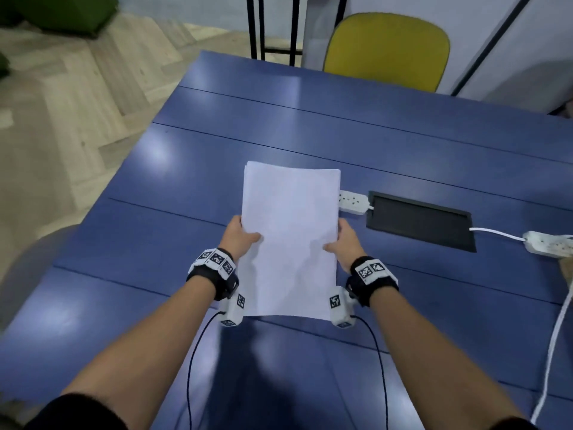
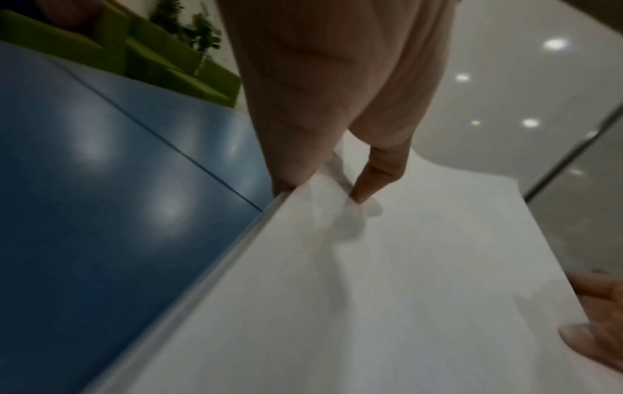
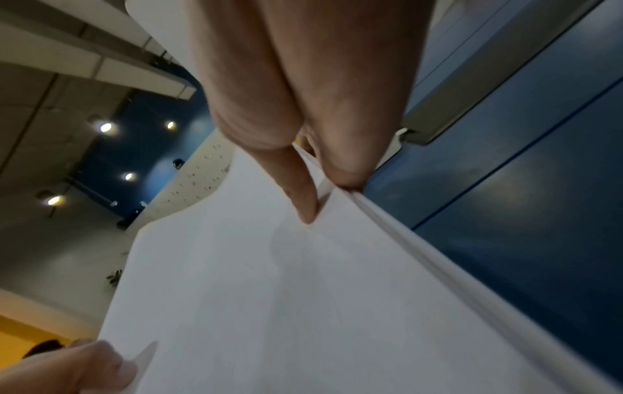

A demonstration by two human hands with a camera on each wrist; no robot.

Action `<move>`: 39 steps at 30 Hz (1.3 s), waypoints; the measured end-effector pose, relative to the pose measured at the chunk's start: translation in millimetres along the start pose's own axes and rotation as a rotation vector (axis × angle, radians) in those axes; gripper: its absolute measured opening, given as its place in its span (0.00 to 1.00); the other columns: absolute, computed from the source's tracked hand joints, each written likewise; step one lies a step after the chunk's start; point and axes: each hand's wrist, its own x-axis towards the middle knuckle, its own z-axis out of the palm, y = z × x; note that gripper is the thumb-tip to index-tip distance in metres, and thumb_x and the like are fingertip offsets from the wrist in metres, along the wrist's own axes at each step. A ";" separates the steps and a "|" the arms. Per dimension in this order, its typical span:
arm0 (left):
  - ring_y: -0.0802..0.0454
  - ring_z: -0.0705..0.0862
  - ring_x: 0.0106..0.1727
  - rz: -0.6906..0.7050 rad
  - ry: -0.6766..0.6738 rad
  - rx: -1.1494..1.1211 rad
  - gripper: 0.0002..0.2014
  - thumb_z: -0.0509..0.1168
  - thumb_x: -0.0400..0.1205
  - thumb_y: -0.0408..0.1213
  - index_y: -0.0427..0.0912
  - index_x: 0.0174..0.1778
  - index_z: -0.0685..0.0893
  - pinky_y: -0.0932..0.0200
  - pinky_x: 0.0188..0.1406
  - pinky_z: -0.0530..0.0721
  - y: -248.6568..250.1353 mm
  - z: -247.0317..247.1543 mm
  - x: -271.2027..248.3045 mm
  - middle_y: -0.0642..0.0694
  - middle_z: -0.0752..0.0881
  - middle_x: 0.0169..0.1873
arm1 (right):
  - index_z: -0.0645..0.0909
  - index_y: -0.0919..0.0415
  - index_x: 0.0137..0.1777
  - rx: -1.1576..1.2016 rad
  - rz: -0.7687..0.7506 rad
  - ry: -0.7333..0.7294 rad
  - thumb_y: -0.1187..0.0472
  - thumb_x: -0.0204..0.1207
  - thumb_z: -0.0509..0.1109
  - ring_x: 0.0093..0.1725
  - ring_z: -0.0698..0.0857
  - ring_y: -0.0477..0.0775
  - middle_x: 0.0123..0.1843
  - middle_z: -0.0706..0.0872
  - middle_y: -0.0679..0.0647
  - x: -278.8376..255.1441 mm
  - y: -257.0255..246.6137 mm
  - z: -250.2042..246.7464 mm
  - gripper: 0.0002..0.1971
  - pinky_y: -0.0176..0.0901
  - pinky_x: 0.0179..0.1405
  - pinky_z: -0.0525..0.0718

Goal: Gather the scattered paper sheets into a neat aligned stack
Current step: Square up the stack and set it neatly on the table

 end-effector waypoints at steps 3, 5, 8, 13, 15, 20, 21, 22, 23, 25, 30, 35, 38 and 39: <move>0.45 0.82 0.47 -0.109 0.017 0.018 0.17 0.70 0.74 0.23 0.36 0.55 0.73 0.54 0.44 0.80 -11.8 -17.3 30.3 0.39 0.82 0.51 | 0.70 0.68 0.68 -0.059 0.103 -0.047 0.85 0.70 0.65 0.56 0.80 0.58 0.60 0.80 0.60 28.2 -5.1 26.0 0.27 0.52 0.60 0.80; 0.42 0.84 0.47 -0.173 0.005 0.036 0.19 0.72 0.72 0.25 0.32 0.57 0.76 0.50 0.46 0.83 -18.3 -24.4 50.1 0.37 0.84 0.52 | 0.68 0.68 0.70 -0.119 0.157 -0.074 0.83 0.72 0.63 0.53 0.79 0.57 0.58 0.79 0.60 45.9 -5.7 39.0 0.26 0.48 0.54 0.80; 0.36 0.87 0.51 -0.245 -0.009 0.055 0.26 0.73 0.64 0.30 0.30 0.58 0.78 0.40 0.52 0.87 -32.4 -29.5 81.4 0.33 0.86 0.54 | 0.66 0.65 0.68 -0.183 0.219 -0.075 0.79 0.74 0.59 0.50 0.79 0.58 0.57 0.79 0.63 68.0 -4.1 55.0 0.23 0.48 0.51 0.80; 0.38 0.82 0.56 -0.261 -0.014 0.165 0.28 0.73 0.67 0.33 0.32 0.62 0.73 0.38 0.60 0.83 -28.7 -25.5 97.7 0.37 0.82 0.56 | 0.59 0.63 0.62 -0.289 0.257 -0.008 0.78 0.77 0.57 0.45 0.73 0.55 0.48 0.72 0.57 89.4 1.9 68.7 0.19 0.45 0.41 0.75; 0.39 0.80 0.58 -0.257 -0.028 0.201 0.24 0.70 0.74 0.30 0.32 0.65 0.70 0.41 0.62 0.81 -20.3 -20.1 94.5 0.38 0.79 0.56 | 0.56 0.60 0.55 -0.342 0.259 0.046 0.77 0.76 0.57 0.39 0.71 0.52 0.40 0.69 0.52 91.2 4.4 69.9 0.17 0.43 0.39 0.73; 0.36 0.79 0.64 -0.256 -0.038 0.305 0.24 0.68 0.76 0.31 0.31 0.66 0.69 0.44 0.64 0.80 -14.3 -9.2 92.6 0.35 0.77 0.64 | 0.59 0.63 0.69 -0.461 0.335 0.066 0.73 0.76 0.61 0.50 0.73 0.60 0.53 0.71 0.60 86.7 -0.9 64.4 0.23 0.49 0.49 0.75; 0.36 0.78 0.64 -0.261 -0.021 0.356 0.24 0.68 0.75 0.33 0.32 0.66 0.70 0.44 0.64 0.80 -14.5 -7.8 91.8 0.35 0.76 0.65 | 0.58 0.64 0.69 -0.483 0.360 0.054 0.73 0.76 0.61 0.51 0.74 0.61 0.57 0.70 0.62 85.9 -3.1 64.6 0.24 0.50 0.49 0.78; 0.35 0.77 0.65 -0.266 0.005 0.422 0.24 0.68 0.75 0.35 0.33 0.66 0.71 0.44 0.64 0.79 -13.6 -6.9 89.7 0.35 0.74 0.66 | 0.57 0.63 0.67 -0.520 0.371 0.044 0.72 0.75 0.62 0.52 0.75 0.62 0.61 0.71 0.63 84.8 -5.7 65.0 0.24 0.52 0.51 0.80; 0.34 0.75 0.66 -0.270 0.037 0.488 0.23 0.67 0.76 0.36 0.34 0.66 0.72 0.47 0.62 0.78 -12.3 -6.1 87.7 0.36 0.71 0.67 | 0.57 0.62 0.66 -0.573 0.378 0.040 0.71 0.75 0.64 0.55 0.77 0.64 0.65 0.73 0.65 84.1 -7.2 64.4 0.24 0.56 0.55 0.82; 0.34 0.69 0.69 -0.269 0.102 0.559 0.21 0.64 0.78 0.36 0.34 0.67 0.72 0.49 0.55 0.72 -12.7 -5.5 85.8 0.36 0.67 0.69 | 0.59 0.64 0.70 -0.676 0.380 0.041 0.67 0.75 0.66 0.66 0.75 0.68 0.71 0.70 0.67 81.9 -10.0 61.1 0.26 0.57 0.63 0.79; 0.34 0.68 0.69 -0.271 0.084 0.634 0.18 0.56 0.82 0.34 0.32 0.68 0.72 0.46 0.62 0.71 -18.7 3.5 82.1 0.35 0.66 0.71 | 0.63 0.66 0.73 -0.775 0.407 0.043 0.63 0.81 0.58 0.74 0.66 0.66 0.76 0.63 0.62 80.7 -5.7 67.6 0.21 0.51 0.67 0.69; 0.34 0.68 0.71 -0.272 0.050 0.667 0.19 0.56 0.82 0.35 0.34 0.69 0.71 0.44 0.66 0.72 -15.6 -2.2 81.6 0.36 0.66 0.72 | 0.62 0.65 0.74 -0.758 0.400 0.039 0.64 0.82 0.57 0.74 0.68 0.64 0.77 0.62 0.62 81.0 -7.8 65.4 0.21 0.51 0.70 0.69; 0.36 0.64 0.73 -0.280 0.093 0.661 0.23 0.59 0.80 0.36 0.36 0.71 0.67 0.45 0.65 0.70 -9.5 -0.2 72.1 0.37 0.65 0.73 | 0.60 0.65 0.76 -0.737 0.382 0.045 0.60 0.81 0.59 0.74 0.69 0.66 0.78 0.62 0.63 79.2 -10.9 58.2 0.25 0.54 0.71 0.70; 0.36 0.63 0.73 -0.264 0.116 0.648 0.23 0.60 0.80 0.36 0.37 0.71 0.67 0.44 0.65 0.70 -7.0 2.7 66.9 0.38 0.65 0.72 | 0.59 0.65 0.76 -0.722 0.382 0.040 0.59 0.81 0.60 0.75 0.69 0.67 0.79 0.62 0.63 76.2 -13.7 56.7 0.26 0.55 0.71 0.70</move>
